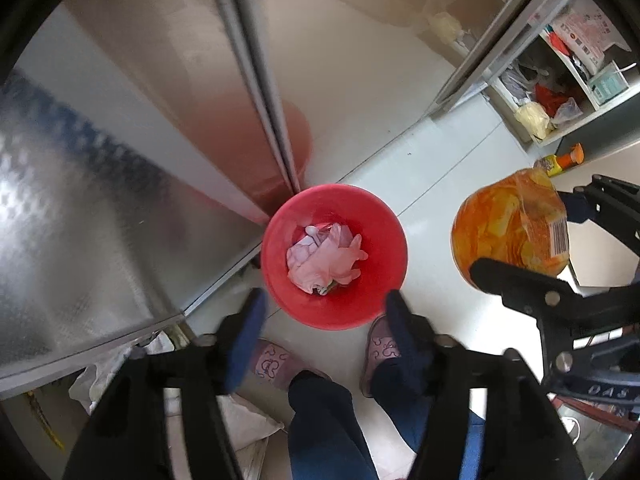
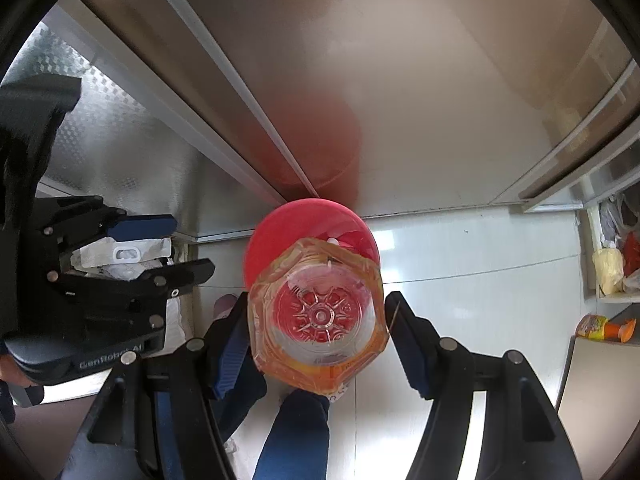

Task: Collect trash
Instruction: 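Open the left tool over the red bucket while the right tool releases the orange jar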

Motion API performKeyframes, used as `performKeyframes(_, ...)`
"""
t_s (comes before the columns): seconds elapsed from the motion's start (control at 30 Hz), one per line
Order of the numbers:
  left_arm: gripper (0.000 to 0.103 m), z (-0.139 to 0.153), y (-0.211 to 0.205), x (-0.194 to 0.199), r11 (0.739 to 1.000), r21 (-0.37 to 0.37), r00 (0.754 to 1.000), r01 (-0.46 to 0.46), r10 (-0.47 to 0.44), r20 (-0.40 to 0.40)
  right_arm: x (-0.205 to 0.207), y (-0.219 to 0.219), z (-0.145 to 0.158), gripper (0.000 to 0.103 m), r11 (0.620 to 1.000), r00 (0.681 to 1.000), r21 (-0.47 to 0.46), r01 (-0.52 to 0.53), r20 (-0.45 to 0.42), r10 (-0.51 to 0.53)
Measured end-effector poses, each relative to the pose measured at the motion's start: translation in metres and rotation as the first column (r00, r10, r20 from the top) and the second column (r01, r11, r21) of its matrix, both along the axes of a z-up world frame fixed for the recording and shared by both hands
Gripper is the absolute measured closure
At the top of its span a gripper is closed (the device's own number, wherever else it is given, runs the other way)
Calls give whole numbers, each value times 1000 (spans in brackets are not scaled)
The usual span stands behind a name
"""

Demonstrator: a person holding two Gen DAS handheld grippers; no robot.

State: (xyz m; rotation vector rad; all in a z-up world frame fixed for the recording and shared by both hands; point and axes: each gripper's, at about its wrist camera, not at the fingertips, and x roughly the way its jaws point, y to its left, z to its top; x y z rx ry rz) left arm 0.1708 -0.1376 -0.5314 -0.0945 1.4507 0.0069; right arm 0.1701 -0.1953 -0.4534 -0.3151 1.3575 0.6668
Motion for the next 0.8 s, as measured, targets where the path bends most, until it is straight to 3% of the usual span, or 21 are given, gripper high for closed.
performKeyframes(0.07,24,-3,4,-4,1000,21,1000,-16,17,-18,0,3,-4,40,1000,1000,4,-12,-1,12)
performKeyframes(0.17,23,-12,12,-7,999,23,998,-27,28,-48,0,11,-13,40,1000,1000,1,-22,-4,22)
performKeyframes(0.33,14,-19,35,-19,997,40,997,-63,64,-33,0,25,-32,40,999,998,0,-53,-18,53)
performKeyframes(0.47,0,-25,47,-27,995,40,995,-95,96,-22,1,33,-45,40,998,997,-2,-70,-26,70)
performKeyframes(0.8,0,-32,73,-36,984,53,985,-170,171,-23,-2,54,-65,39,993,993,-20,-113,-37,112)
